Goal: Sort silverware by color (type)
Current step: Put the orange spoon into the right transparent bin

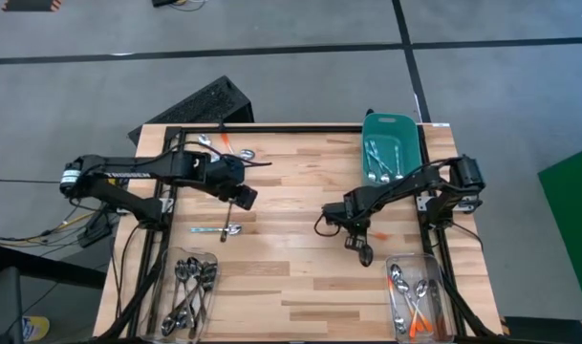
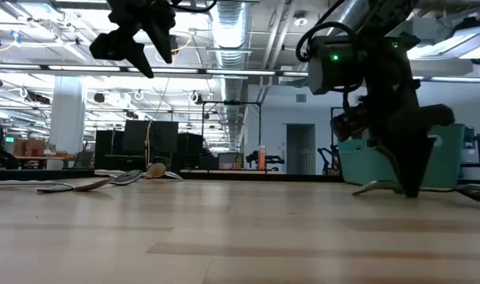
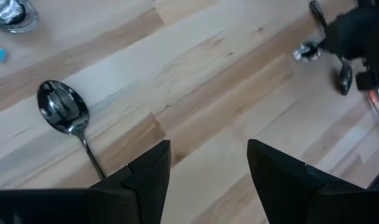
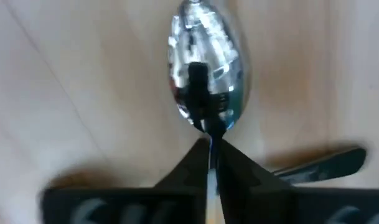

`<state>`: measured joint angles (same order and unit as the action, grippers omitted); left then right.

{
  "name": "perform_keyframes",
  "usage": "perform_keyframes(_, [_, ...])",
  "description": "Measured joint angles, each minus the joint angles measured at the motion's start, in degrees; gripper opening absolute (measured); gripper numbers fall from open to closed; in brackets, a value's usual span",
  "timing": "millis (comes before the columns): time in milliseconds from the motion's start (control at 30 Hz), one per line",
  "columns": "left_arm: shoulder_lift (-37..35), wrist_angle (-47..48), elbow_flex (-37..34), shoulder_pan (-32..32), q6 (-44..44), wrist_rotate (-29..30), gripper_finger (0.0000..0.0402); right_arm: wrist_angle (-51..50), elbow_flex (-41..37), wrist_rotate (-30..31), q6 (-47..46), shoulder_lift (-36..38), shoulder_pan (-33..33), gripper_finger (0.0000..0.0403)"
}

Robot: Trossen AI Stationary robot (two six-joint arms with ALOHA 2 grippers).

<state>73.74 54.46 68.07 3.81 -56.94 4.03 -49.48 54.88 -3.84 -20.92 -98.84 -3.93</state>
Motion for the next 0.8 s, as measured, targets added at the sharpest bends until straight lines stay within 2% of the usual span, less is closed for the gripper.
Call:
perform_keyframes(100, [-0.4,0.0,0.0,0.0,1.4,-1.1,0.0199,0.5,0.3,0.4,-1.1,0.1,0.4,0.0015])
perform_keyframes(267, [-2.3,0.5,0.8,0.7,6.7,0.2,0.0199,-2.1,3.2,1.0,-5.2,-0.1,0.4,0.0023])
perform_keyframes(433, [-3.8,1.4,2.9,2.5,13.3,1.1,0.0199,-3.7,10.4,1.0,-11.9,0.6,0.3,0.0009])
perform_keyframes(667, [-6.1,2.3,3.4,4.4,21.1,1.4,0.0199,-15.9,23.8,1.0,-20.0,0.7,-0.6,0.0008])
perform_keyframes(800, [-8.0,2.8,3.4,4.7,24.5,4.6,0.0197,-26.2,31.6,1.0,-25.2,0.7,-2.6,0.0008])
